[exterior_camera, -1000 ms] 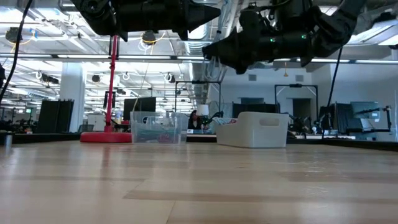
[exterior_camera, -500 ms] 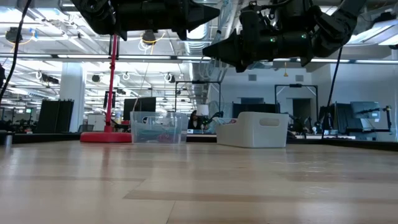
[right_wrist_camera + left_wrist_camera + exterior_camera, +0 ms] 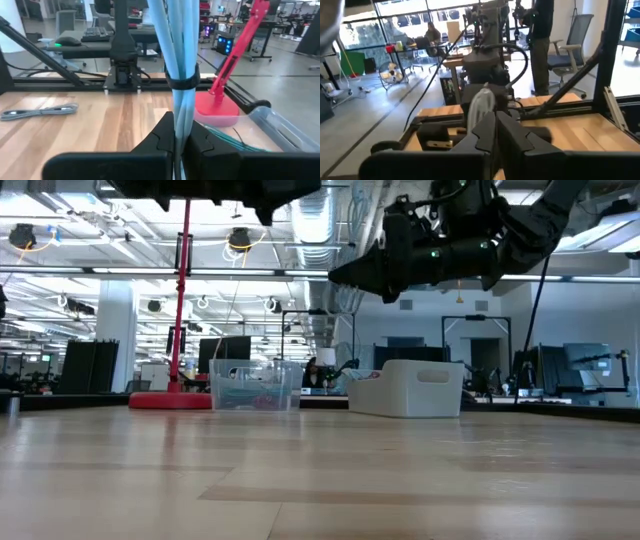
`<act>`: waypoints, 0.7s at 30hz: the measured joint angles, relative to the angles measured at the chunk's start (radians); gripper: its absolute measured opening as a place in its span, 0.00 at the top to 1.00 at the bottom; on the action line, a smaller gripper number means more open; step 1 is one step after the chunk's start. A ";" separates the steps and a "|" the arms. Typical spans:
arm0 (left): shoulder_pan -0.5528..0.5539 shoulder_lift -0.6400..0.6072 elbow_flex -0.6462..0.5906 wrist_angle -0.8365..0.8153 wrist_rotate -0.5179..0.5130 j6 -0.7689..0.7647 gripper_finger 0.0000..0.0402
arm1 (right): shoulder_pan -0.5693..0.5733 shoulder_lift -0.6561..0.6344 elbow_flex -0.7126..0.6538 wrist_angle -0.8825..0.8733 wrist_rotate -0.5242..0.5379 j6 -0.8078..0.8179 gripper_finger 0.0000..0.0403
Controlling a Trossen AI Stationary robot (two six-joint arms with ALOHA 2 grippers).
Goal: Pick & Place USB Port
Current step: Put the light blue USB cable into the gray bin
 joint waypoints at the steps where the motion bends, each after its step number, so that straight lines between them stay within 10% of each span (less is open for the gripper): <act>1: 0.000 -0.015 0.000 -0.025 0.000 -0.001 0.96 | -0.007 0.000 0.000 -0.009 0.000 0.000 0.99; 21: 0.000 -0.147 -0.139 -0.100 -0.011 -0.027 0.98 | -0.170 -0.205 -0.070 -0.390 0.050 -0.026 0.99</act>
